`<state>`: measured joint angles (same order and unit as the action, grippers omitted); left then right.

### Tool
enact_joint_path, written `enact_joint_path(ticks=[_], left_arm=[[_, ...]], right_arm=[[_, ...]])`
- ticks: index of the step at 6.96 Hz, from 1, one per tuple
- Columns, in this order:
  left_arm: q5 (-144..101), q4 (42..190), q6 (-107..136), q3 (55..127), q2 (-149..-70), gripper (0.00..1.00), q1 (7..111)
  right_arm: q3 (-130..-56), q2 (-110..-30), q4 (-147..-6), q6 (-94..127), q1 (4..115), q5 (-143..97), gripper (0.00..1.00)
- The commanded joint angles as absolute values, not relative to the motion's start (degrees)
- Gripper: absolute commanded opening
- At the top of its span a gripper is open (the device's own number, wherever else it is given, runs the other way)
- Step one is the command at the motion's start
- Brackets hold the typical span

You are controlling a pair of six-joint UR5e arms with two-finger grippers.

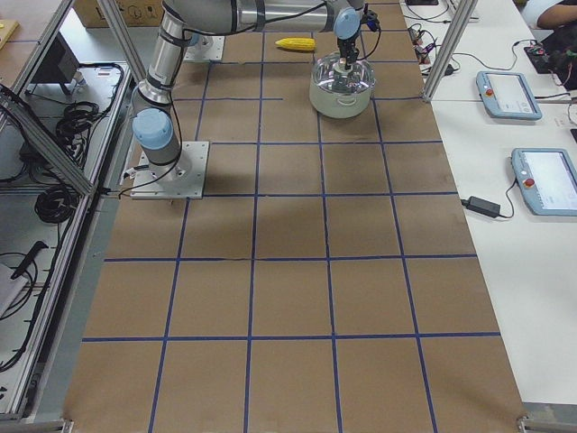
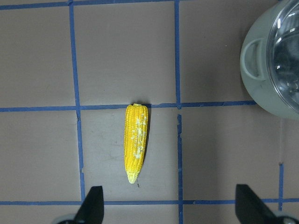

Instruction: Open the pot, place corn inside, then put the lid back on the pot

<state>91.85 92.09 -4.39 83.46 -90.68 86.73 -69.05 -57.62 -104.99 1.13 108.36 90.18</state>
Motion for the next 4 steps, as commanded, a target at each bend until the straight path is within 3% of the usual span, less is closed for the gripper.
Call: enact_joint_path(ticks=[1,4], left_arm=[[91.5,92.1,-4.5,83.1,-90.4,1.0,86.1],[92.0,92.0,-7.1,85.0,-92.0,1.0,85.5]], right_arm=[[-64.2,-58.0,-100.4,-1.3,106.7,90.0,0.19],[-54.3,-63.7,-81.4,-6.7,101.3,90.4,0.19]])
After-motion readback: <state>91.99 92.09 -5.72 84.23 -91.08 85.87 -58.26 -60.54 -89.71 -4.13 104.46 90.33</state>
